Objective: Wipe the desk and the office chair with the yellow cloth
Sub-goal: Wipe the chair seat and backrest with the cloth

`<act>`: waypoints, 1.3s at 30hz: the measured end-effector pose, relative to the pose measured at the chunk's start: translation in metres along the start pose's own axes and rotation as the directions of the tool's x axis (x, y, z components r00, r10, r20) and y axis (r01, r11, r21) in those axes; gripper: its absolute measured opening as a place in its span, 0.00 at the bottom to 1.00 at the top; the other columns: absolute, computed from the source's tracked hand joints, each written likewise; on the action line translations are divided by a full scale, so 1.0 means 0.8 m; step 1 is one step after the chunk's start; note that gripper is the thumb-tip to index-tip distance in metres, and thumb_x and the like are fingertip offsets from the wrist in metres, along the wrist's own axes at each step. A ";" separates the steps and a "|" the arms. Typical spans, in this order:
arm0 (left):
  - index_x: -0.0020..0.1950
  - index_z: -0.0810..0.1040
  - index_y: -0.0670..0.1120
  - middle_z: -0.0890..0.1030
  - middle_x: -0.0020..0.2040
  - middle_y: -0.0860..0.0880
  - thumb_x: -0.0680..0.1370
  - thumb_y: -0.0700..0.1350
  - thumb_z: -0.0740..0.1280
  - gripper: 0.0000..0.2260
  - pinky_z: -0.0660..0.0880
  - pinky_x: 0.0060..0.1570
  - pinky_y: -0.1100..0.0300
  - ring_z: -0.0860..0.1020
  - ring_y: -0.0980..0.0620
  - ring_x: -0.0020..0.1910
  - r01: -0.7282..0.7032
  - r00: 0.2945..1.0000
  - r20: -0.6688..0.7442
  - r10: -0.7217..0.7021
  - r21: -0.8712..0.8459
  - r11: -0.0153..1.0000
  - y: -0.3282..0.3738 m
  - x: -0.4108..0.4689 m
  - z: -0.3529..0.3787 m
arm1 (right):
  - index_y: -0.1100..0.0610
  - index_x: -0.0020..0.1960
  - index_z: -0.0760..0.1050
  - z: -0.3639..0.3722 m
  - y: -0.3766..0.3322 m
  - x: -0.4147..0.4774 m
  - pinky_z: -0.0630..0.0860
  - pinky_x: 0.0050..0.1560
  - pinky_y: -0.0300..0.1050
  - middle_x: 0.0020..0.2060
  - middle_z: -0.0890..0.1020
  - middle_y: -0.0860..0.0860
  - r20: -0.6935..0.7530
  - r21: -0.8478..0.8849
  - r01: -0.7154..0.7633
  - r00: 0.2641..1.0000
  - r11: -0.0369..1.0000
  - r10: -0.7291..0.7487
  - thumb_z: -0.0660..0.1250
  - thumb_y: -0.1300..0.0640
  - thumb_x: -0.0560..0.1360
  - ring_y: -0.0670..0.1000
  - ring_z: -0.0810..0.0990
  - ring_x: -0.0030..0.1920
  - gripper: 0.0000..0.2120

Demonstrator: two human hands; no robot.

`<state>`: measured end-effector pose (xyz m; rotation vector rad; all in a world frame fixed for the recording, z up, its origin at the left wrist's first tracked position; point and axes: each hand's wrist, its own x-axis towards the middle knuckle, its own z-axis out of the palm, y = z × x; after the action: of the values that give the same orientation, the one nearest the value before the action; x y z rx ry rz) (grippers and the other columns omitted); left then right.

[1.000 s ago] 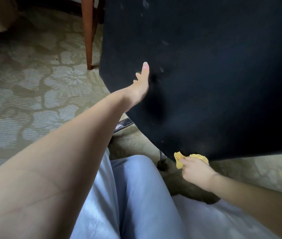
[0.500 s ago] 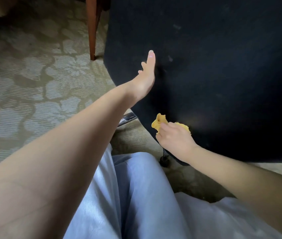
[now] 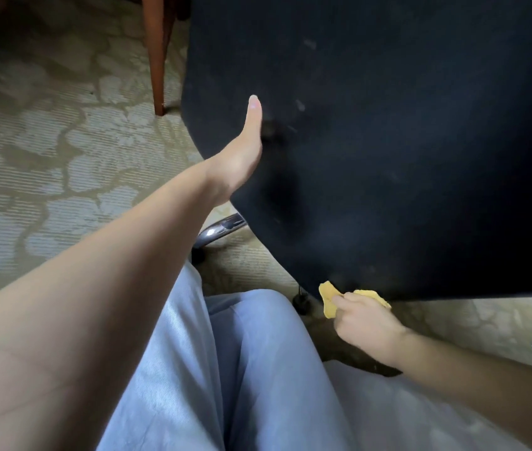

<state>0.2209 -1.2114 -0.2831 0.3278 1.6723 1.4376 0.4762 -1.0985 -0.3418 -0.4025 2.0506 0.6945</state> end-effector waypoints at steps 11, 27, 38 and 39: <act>0.75 0.64 0.54 0.63 0.75 0.55 0.81 0.63 0.40 0.28 0.49 0.72 0.56 0.59 0.52 0.75 -0.041 0.984 -0.174 0.034 -0.033 0.999 -0.012 0.000 -0.027 | 0.55 0.49 0.79 -0.183 0.087 0.039 0.69 0.55 0.43 0.49 0.81 0.51 -0.464 -0.035 -0.223 0.867 0.974 0.182 0.67 0.64 0.71 0.55 0.72 0.62 0.09; 0.76 0.61 0.51 0.62 0.76 0.54 0.81 0.63 0.41 0.29 0.52 0.71 0.56 0.61 0.52 0.74 -0.086 0.949 -0.309 0.061 -0.067 0.994 0.002 -0.020 -0.050 | 0.64 0.52 0.73 -0.316 0.179 -0.033 0.67 0.51 0.52 0.52 0.75 0.60 -0.675 0.207 -0.446 0.580 0.871 0.456 0.58 0.72 0.75 0.61 0.67 0.61 0.10; 0.76 0.60 0.56 0.60 0.76 0.54 0.81 0.63 0.42 0.27 0.50 0.74 0.51 0.58 0.51 0.75 -0.191 0.947 -0.248 0.206 0.082 0.978 0.068 -0.088 -0.026 | 0.51 0.29 0.77 -0.144 0.101 -0.146 0.69 0.32 0.38 0.25 0.73 0.45 -0.596 -0.333 -0.383 0.794 0.861 0.122 0.74 0.64 0.57 0.47 0.72 0.33 0.09; 0.76 0.60 0.56 0.60 0.76 0.54 0.81 0.63 0.42 0.27 0.50 0.74 0.51 0.58 0.52 0.76 -0.203 0.945 -0.243 0.218 0.088 0.975 0.073 -0.094 -0.025 | 0.52 0.29 0.76 -0.140 0.102 -0.160 0.69 0.32 0.38 0.25 0.73 0.45 -0.638 -0.363 -0.397 0.765 0.843 0.085 0.70 0.67 0.60 0.48 0.71 0.32 0.10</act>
<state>0.2298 -1.2588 -0.1987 0.3808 1.9364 1.6427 0.4282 -1.1008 -0.1591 -0.7155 2.5510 1.4089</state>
